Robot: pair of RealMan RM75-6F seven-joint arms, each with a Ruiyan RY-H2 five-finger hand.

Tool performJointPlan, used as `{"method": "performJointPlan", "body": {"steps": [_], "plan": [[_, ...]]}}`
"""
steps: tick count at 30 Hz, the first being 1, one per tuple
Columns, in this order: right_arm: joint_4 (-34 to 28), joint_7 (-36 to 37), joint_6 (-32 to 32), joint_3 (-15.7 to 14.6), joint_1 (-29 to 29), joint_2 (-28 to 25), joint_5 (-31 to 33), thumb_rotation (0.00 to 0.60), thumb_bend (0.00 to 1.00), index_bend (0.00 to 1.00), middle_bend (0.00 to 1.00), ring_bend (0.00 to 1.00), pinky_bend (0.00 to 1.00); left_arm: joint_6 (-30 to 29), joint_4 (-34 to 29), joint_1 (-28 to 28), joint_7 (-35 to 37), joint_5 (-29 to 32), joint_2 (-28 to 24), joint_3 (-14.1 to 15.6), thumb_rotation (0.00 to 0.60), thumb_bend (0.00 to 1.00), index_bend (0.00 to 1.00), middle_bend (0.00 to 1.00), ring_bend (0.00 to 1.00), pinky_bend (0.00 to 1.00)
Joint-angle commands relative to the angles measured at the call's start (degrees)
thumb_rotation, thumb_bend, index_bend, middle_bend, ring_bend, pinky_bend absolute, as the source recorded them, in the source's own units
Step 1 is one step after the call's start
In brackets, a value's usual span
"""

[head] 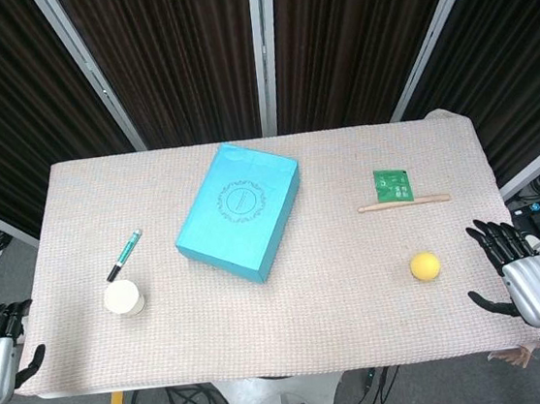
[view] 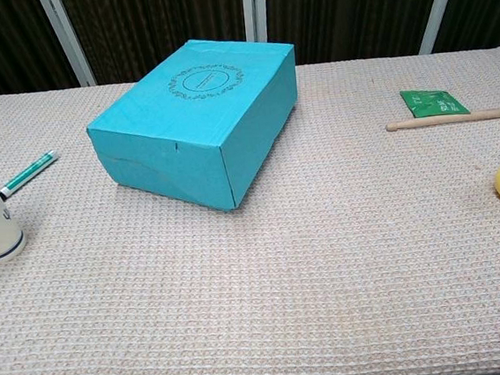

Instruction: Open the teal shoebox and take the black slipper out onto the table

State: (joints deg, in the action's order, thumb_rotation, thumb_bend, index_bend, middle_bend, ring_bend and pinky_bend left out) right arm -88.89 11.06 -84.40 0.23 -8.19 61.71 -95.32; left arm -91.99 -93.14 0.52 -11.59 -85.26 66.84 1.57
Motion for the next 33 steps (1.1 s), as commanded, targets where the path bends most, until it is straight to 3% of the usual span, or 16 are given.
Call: {"method": "performJointPlan", "body": {"steps": [1,11,18,27,33], "plan": [[0.3,0.1,0.1,0.0,-0.2,0.2,0.1,0.6,0.08,0.0,0.03,0.0,0.01,0.9,-0.4,0.0,0.3,0.7,0.0,-0.2,0.6,0.28,0.16,0.19,0.15,0.11],[0.6,0.6,-0.8,0.1,-0.2,-0.4,-0.5,0.6,0.09,0.0,0.03,0.0,0.01,1.8,-1.0,1.1,-0.3,-0.4,-0.1,-1.7,0.6,0.28,0.16,0.19,0.15,0.11],[-0.1,0.1,-0.1,0.4,-1.8,-1.4,-1.9,0.6,0.08,0.0,0.03,0.0,0.01,7.6,1.7,9.7,4.5,-5.9,1.4,-5.8,0.6,0.28,0.16,0.19,0.15,0.12],[-2.6,-1.5,0.8,0.4,-2.7,-3.1,-2.3,0.6,0.09,0.0,0.02,0.0,0.01,19.1,15.4,22.7,5.6,-8.6,14.2,-8.7,0.6,0.28,0.16,0.18,0.14,0.14],[-3.5,-2.4,1.1,0.3,-2.6,-3.5,-1.6,0.6,0.09,0.0,0.02,0.0,0.01,22.5,26.0,27.8,4.3,-8.9,23.6,-8.8,0.6,0.17,0.09,0.06,0.04,0.13]]}}
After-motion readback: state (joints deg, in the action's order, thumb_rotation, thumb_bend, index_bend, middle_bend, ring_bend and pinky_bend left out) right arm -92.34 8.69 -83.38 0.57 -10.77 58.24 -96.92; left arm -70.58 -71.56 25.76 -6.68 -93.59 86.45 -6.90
